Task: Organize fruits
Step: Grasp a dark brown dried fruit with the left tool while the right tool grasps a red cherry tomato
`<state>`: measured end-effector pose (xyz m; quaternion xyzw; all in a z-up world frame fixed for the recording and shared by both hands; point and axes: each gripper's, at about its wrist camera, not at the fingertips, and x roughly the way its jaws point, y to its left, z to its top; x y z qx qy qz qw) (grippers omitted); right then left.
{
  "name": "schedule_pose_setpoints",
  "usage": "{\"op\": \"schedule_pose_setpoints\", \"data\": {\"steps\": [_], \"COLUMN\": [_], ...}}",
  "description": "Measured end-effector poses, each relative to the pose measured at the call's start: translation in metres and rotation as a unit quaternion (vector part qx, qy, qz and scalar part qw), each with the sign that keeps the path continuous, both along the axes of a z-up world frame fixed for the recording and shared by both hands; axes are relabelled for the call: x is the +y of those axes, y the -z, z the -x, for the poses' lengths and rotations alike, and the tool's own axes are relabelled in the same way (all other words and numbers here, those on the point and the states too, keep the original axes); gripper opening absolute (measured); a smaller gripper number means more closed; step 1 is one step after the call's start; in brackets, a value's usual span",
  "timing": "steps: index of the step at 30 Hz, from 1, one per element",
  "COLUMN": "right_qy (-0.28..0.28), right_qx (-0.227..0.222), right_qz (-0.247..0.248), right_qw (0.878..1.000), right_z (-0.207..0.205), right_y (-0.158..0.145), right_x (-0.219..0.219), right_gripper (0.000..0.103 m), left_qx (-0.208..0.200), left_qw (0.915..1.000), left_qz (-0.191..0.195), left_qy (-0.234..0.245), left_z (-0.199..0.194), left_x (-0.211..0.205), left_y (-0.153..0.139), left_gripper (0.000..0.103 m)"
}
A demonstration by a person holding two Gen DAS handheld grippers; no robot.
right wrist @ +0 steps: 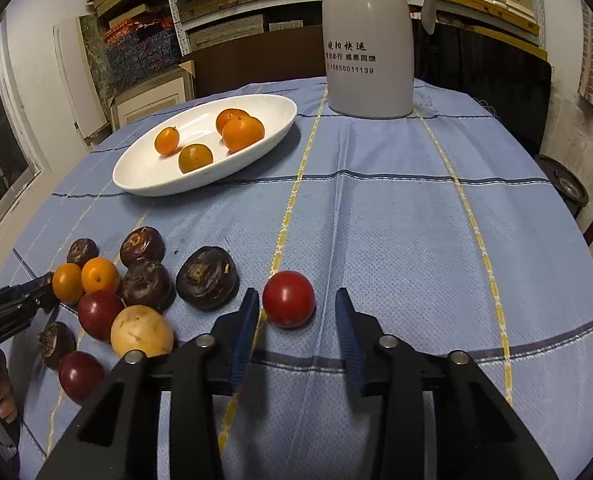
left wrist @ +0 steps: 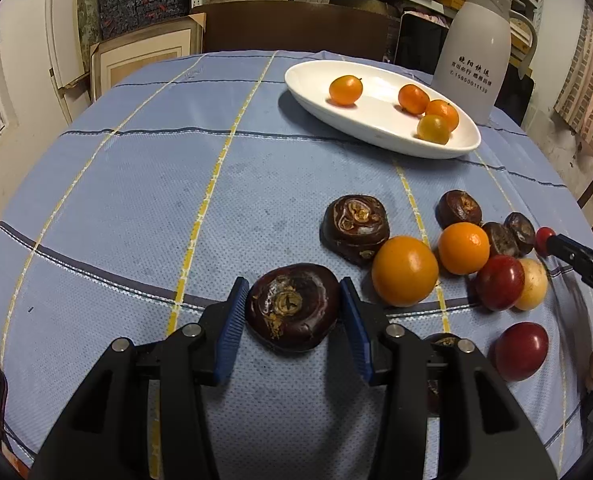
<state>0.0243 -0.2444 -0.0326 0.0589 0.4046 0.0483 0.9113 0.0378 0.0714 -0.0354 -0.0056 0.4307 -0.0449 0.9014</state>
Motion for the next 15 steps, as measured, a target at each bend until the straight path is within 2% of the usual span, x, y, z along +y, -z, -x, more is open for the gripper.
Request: {"op": "schedule_pose_setpoints", "data": {"steps": [6,8,15], "right_qy": [-0.005,-0.003,0.001], "right_qx": [0.02,0.02,-0.007], "right_qz": [-0.018,-0.022,-0.035], "right_qw": [1.0,1.0,0.999], "right_z": [-0.008,-0.008,0.001], "right_y": [0.006,0.006,-0.003], "right_x": [-0.002,-0.003,-0.009], "right_gripper": [0.033,0.028,0.027], "left_qx": [0.0,0.0,-0.02], "left_qw": [1.0,1.0,0.9996], "left_qz": [-0.002,0.001,0.019], "left_qy": [0.001,0.002,-0.005], "left_z": [0.0,0.0,0.005], "left_x": [-0.001,0.0,0.006], "left_y": [0.001,0.001,-0.009], "left_gripper": [0.045,0.045,0.045]}}
